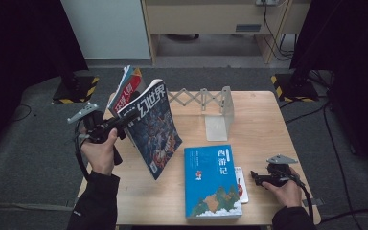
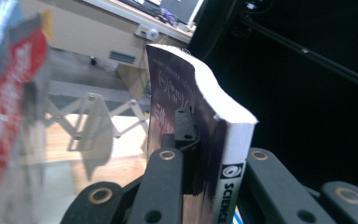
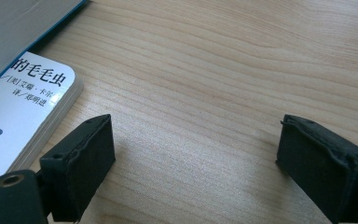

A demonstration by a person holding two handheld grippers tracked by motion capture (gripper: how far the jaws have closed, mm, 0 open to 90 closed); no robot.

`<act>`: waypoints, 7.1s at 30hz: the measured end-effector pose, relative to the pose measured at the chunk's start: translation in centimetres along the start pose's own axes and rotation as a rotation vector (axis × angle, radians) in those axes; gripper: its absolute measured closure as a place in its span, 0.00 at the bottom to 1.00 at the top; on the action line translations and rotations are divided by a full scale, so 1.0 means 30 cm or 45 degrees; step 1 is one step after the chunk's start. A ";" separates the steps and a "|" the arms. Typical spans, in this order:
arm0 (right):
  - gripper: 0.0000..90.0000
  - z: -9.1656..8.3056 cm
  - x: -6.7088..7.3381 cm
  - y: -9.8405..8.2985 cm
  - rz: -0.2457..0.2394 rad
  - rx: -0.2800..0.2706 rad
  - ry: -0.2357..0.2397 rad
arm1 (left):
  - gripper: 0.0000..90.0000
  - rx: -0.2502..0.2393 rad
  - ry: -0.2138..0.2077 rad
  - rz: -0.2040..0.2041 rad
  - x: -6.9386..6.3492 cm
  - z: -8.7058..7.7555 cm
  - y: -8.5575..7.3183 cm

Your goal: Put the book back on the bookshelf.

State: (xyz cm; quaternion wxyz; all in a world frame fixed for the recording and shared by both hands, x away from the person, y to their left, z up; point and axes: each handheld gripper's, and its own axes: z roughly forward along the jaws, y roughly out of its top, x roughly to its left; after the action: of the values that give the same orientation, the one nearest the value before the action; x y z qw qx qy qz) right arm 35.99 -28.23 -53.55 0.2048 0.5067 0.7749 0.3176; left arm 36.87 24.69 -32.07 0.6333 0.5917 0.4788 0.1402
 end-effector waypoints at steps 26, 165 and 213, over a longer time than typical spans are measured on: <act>0.12 0.002 0.000 -0.002 -0.001 -0.007 0.007 | 0.91 -0.167 0.333 0.156 0.079 0.150 -0.013; 0.24 -0.044 0.032 0.027 -0.020 -0.081 0.093 | 0.34 0.160 0.317 0.320 0.130 0.061 -0.398; 0.30 -0.051 0.226 0.079 0.012 -0.175 0.420 | 0.24 0.679 -0.125 0.343 -0.079 0.279 -0.707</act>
State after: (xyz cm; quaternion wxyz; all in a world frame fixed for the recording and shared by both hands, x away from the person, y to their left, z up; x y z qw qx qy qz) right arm 33.83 -21.78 -50.77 0.1074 0.4362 0.7721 0.4495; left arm 33.90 12.25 -51.11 0.4535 0.8014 0.3848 0.0634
